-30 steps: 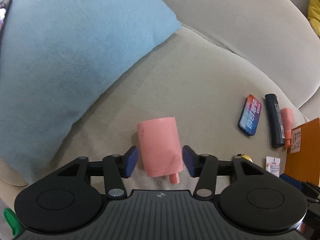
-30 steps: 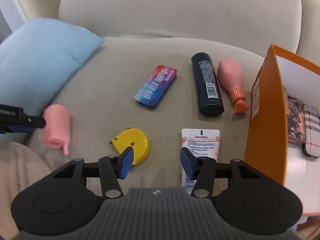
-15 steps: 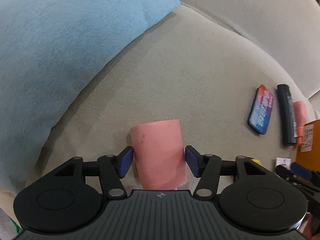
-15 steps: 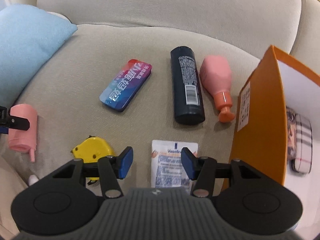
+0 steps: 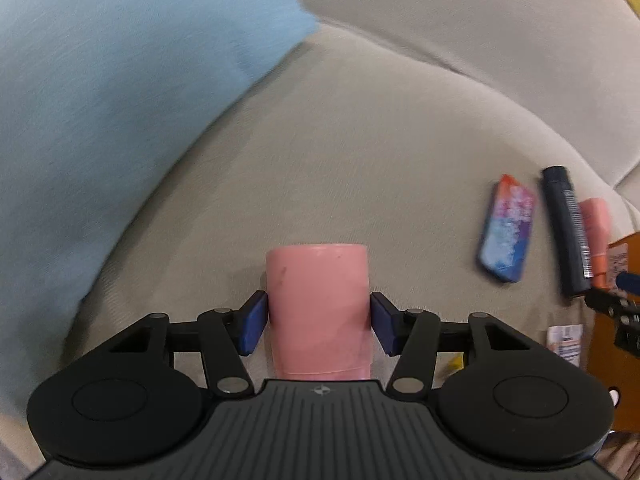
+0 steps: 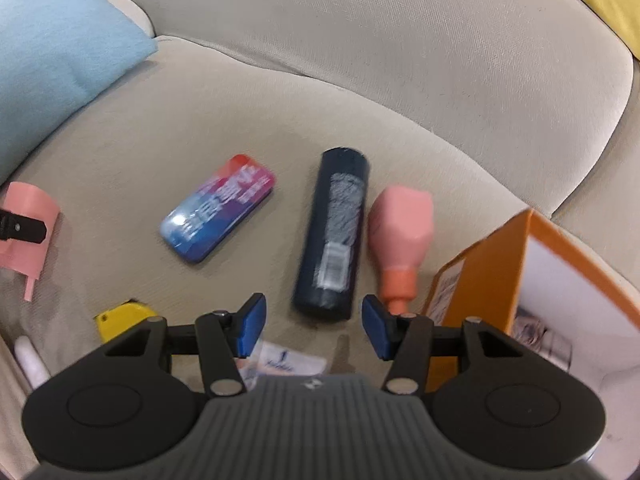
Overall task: Organize rigid objects
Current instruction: 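Grasp the pink cup with the left gripper while the right grasps the pink bottle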
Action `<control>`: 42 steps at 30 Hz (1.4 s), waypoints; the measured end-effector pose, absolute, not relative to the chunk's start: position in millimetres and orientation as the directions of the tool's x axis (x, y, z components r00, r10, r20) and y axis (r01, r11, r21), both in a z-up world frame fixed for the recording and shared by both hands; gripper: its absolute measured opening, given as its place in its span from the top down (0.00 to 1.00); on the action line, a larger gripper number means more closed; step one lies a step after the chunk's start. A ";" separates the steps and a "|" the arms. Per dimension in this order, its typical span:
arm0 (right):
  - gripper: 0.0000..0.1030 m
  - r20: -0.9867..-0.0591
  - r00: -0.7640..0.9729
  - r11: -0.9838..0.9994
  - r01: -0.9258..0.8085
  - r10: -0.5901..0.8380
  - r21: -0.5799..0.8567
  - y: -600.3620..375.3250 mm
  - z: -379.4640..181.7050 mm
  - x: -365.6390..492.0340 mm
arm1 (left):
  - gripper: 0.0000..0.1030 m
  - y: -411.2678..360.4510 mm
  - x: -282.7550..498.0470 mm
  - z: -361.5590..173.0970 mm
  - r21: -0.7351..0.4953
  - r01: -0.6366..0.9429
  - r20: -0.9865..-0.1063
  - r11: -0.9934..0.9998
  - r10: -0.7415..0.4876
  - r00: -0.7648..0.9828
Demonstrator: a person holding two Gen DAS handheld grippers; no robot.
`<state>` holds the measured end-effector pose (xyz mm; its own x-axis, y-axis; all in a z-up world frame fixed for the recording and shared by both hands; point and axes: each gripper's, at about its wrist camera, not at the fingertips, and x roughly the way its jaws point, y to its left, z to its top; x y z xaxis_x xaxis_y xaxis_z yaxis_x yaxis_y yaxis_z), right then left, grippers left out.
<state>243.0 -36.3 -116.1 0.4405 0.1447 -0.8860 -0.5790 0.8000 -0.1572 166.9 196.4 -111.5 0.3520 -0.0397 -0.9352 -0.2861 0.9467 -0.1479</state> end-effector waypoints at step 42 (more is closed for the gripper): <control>0.57 -0.954 0.300 0.811 -0.563 0.022 -0.158 -26.6 -121.4 351.2 | 0.39 173.3 212.5 -112.5 -0.257 -0.223 -0.880 0.940 -0.132 0.457</control>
